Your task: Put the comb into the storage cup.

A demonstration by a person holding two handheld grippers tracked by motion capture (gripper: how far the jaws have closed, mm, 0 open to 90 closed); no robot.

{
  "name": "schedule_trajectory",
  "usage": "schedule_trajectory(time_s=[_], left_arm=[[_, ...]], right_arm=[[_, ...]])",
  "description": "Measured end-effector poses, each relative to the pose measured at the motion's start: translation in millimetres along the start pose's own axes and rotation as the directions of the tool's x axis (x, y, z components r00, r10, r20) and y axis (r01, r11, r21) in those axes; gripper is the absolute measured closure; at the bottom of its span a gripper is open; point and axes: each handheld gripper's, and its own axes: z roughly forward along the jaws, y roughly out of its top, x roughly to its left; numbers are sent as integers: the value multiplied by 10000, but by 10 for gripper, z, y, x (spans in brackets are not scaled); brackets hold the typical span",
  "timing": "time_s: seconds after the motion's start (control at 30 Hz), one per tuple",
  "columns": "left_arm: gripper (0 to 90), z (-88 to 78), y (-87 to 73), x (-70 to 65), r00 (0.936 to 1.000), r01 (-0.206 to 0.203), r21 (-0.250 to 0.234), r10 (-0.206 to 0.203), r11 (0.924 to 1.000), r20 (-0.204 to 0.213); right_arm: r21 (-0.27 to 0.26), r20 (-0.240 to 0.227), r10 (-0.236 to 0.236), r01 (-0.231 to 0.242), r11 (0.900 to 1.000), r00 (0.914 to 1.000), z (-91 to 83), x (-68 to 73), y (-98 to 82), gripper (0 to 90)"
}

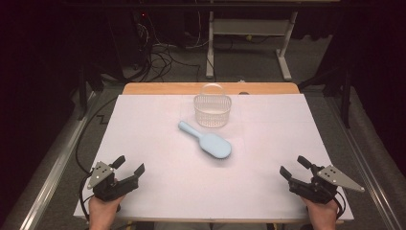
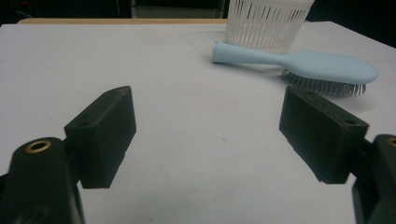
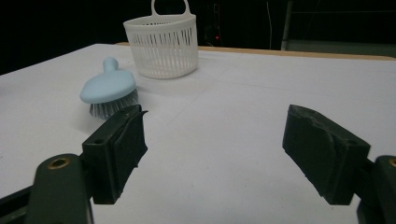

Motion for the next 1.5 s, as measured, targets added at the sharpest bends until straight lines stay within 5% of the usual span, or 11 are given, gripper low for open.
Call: schedule_trajectory(time_s=[0.2,0.7,1.5], left_arm=[[183,42,44,-22,9995,185,-99,-183,9998,245],[184,230,187,-136,9982,-484,-23,485,9988,366],[185,445,309,-274,9932,-777,-14,775,9970,872]], right_arm=[[-15,-35,5,-5,10000,10000,-3,2,0,218],[67,-45,44,-43,10000,10000,17,-1,-5,219],[45,-83,2,-1,10000,10000,14,9,-4,219]])
